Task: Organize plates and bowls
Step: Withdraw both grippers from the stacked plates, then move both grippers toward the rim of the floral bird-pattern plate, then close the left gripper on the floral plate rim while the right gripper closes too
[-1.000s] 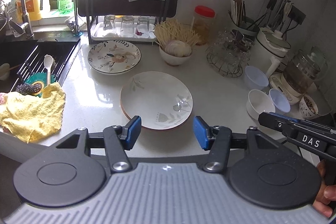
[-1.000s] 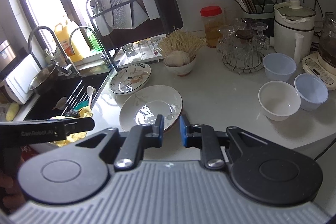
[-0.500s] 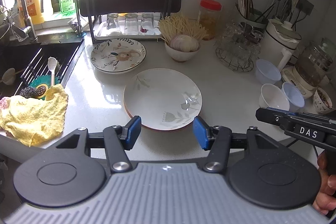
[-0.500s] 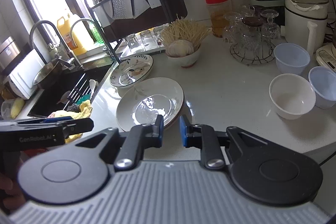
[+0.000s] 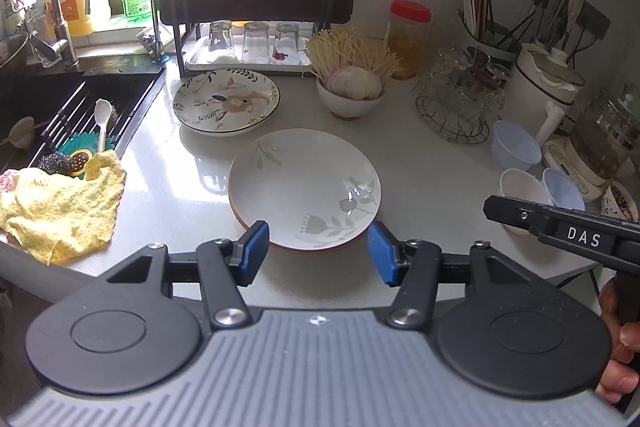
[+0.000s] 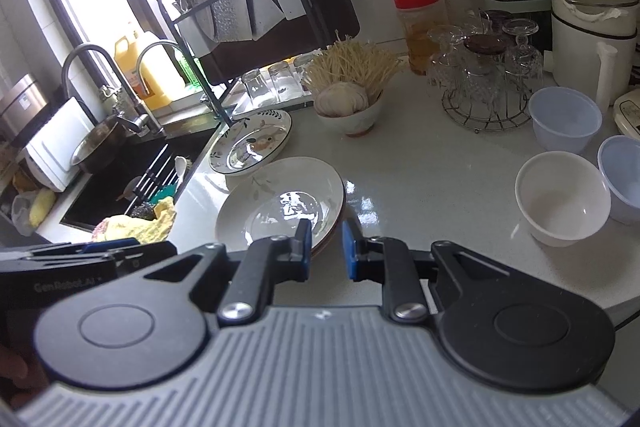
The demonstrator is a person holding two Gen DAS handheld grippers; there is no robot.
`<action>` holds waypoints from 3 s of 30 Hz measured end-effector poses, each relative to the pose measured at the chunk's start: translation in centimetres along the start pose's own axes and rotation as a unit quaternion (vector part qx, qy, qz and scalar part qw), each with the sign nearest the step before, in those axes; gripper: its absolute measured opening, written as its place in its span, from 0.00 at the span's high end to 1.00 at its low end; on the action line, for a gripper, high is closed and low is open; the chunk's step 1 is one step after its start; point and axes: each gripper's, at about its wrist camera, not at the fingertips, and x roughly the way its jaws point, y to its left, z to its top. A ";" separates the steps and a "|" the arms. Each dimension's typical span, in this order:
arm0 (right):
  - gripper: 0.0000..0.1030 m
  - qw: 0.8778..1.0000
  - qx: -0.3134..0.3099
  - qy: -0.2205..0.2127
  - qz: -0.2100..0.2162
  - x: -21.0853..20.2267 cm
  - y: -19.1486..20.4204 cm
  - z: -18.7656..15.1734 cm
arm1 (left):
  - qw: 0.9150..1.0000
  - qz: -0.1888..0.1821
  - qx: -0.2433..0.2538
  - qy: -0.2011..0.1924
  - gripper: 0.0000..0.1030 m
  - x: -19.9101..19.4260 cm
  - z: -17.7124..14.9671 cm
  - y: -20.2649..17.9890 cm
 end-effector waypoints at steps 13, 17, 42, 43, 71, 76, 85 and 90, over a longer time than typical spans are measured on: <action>0.80 1.000 0.005 0.008 -0.005 1.8 -0.9 1.1 | 0.999 -0.020 -0.030 0.007 0.41 2.5 1.8 1.9; 0.80 1.000 0.012 0.013 -0.010 3.0 -1.0 1.8 | 0.999 -0.018 -0.028 0.007 0.41 4.1 3.3 2.7; 0.79 0.997 0.051 0.054 0.012 17.6 6.0 7.2 | 0.995 -0.030 -0.075 0.064 0.41 16.4 11.4 17.4; 0.78 0.997 0.052 0.057 0.011 18.3 6.3 7.4 | 0.995 -0.032 -0.073 0.066 0.41 17.1 11.7 17.9; 0.54 0.988 0.100 0.104 -0.051 34.7 7.7 10.6 | 0.985 -0.074 -0.092 0.122 0.54 31.7 16.8 28.1; 0.62 0.987 0.105 0.109 -0.059 35.7 7.6 10.5 | 0.984 -0.094 -0.096 0.120 0.62 32.2 17.3 28.8; 0.72 0.985 0.121 0.109 -0.064 37.2 7.5 10.7 | 0.982 -0.107 -0.104 0.120 0.79 33.3 17.7 29.2; 0.76 0.986 0.110 0.110 -0.053 37.6 7.7 10.6 | 0.980 -0.112 -0.107 0.123 0.88 33.6 17.9 29.1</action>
